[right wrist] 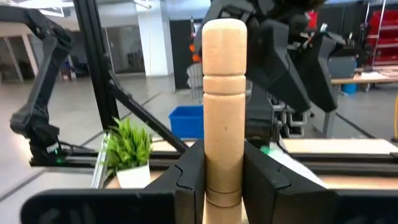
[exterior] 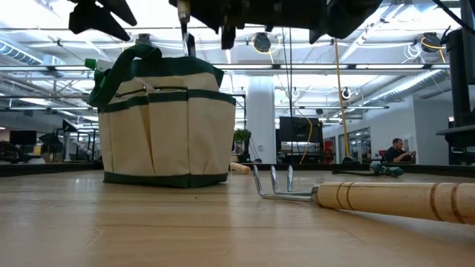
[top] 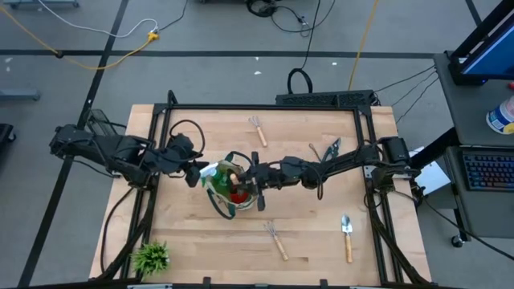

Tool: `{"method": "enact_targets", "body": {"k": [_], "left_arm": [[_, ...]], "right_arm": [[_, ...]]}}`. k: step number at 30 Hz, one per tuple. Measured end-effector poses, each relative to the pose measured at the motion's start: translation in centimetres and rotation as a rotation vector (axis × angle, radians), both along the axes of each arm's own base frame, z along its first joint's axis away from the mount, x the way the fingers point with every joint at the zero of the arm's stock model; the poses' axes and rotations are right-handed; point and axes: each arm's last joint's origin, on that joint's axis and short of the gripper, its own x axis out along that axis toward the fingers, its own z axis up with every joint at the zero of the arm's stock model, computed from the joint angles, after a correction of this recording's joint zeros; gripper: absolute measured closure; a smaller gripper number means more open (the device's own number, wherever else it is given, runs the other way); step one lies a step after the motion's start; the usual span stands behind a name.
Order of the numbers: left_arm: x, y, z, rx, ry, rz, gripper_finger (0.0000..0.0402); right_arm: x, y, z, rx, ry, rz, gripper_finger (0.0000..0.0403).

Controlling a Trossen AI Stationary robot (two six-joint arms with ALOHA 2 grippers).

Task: Pick & Place Garden tools in Gardening bag
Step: Put the left trowel into the gardening bag

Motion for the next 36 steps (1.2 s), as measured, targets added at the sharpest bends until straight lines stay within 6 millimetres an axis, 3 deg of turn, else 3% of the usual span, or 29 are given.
{"method": "enact_targets", "body": {"k": [8,36], "left_arm": [[0.0,0.0,-0.2,-0.004,0.002,0.005,0.0201],[0.4,0.0,0.2,0.017,-0.050,0.008,0.0201]], "right_arm": [[0.0,0.0,-1.4,-0.018,0.145,-0.023,0.0340],[-0.1,-0.3,-2.8,-0.081,0.277,0.003,0.0331]]}}
